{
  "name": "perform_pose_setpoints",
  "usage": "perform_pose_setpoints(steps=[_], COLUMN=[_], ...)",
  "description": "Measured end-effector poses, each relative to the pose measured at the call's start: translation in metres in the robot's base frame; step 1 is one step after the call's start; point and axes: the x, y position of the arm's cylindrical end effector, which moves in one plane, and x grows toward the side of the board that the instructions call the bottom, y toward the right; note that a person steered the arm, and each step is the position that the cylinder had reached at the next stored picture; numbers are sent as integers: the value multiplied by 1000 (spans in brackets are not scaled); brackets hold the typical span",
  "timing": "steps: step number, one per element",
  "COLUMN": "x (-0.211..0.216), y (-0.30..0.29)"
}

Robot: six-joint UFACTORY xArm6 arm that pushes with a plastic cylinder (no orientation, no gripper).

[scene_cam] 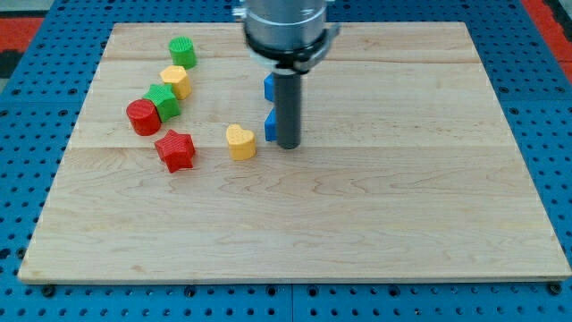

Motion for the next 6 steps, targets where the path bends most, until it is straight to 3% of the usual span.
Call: perform_pose_setpoints(steps=[2,3,4,5,6], x=[-16,-45,-40,17,86], y=[-70,-39,-12,-28,6])
